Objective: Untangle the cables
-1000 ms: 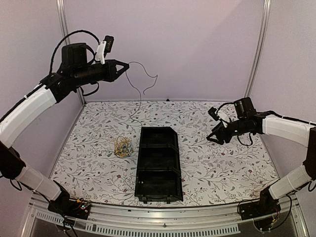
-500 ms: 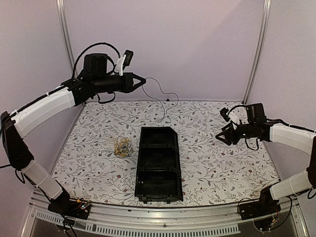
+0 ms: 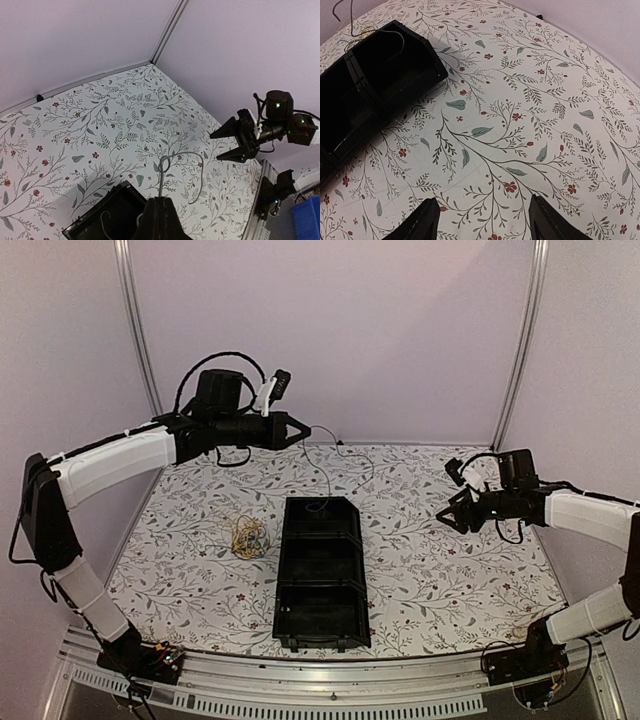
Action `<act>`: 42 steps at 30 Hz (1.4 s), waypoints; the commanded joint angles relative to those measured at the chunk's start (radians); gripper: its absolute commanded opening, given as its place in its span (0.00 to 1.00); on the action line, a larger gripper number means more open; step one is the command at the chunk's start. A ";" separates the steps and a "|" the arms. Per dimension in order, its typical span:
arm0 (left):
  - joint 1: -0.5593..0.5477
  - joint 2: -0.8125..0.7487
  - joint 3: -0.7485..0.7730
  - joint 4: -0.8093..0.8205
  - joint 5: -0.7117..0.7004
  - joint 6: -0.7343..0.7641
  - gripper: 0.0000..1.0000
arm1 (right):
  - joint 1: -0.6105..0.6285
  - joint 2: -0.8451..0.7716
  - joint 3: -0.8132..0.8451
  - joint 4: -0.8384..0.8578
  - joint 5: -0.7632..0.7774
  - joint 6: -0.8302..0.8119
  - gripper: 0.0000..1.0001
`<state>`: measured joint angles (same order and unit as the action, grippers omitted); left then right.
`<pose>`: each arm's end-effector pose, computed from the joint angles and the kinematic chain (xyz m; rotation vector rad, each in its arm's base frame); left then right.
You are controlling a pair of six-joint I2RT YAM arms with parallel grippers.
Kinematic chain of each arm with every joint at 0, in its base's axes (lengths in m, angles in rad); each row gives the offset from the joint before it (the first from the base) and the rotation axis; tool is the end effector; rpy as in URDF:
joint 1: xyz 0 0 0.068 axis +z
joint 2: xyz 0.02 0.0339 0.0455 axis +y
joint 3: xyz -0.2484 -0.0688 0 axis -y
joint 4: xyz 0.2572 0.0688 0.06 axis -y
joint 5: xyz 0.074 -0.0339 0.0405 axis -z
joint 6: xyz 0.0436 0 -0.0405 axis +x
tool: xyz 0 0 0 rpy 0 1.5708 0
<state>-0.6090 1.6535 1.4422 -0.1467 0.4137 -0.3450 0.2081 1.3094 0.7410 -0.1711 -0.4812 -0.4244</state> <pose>0.3273 -0.2496 0.3259 0.5566 1.9613 -1.0186 0.2777 0.0793 0.1897 -0.9246 2.0478 0.4384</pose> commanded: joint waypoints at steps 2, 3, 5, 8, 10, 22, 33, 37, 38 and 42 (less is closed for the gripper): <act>-0.013 0.042 -0.040 0.000 -0.005 0.018 0.00 | -0.005 0.025 -0.002 0.019 -0.011 -0.007 0.65; -0.012 0.050 -0.044 -0.009 -0.004 0.023 0.00 | -0.004 0.026 -0.003 0.020 -0.011 -0.008 0.65; -0.012 0.064 -0.055 -0.028 -0.004 0.034 0.00 | -0.005 0.028 -0.005 0.018 -0.014 -0.009 0.65; -0.013 0.080 -0.071 -0.087 -0.035 0.061 0.00 | -0.005 0.028 -0.005 0.018 -0.014 -0.010 0.65; -0.012 0.084 -0.078 -0.137 -0.077 0.080 0.00 | -0.004 0.027 -0.006 0.018 -0.015 -0.011 0.66; -0.009 0.092 -0.105 -0.297 -0.307 0.171 0.00 | -0.004 0.056 0.003 0.010 -0.030 -0.016 0.66; -0.028 0.239 0.030 -0.370 -0.203 0.220 0.00 | -0.005 0.059 -0.001 0.007 -0.033 -0.025 0.66; -0.056 0.288 0.071 -0.377 -0.180 0.221 0.00 | -0.005 0.065 0.003 -0.002 -0.034 -0.028 0.66; -0.062 0.298 0.077 -0.378 -0.178 0.221 0.00 | -0.005 0.065 0.002 -0.002 -0.034 -0.029 0.66; -0.073 0.336 0.086 -0.383 -0.172 0.217 0.00 | -0.005 0.067 0.001 -0.004 -0.040 -0.030 0.66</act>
<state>-0.6609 1.9533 1.5013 -0.5106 0.2134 -0.1410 0.2081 1.3647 0.7406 -0.1719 -0.5060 -0.4454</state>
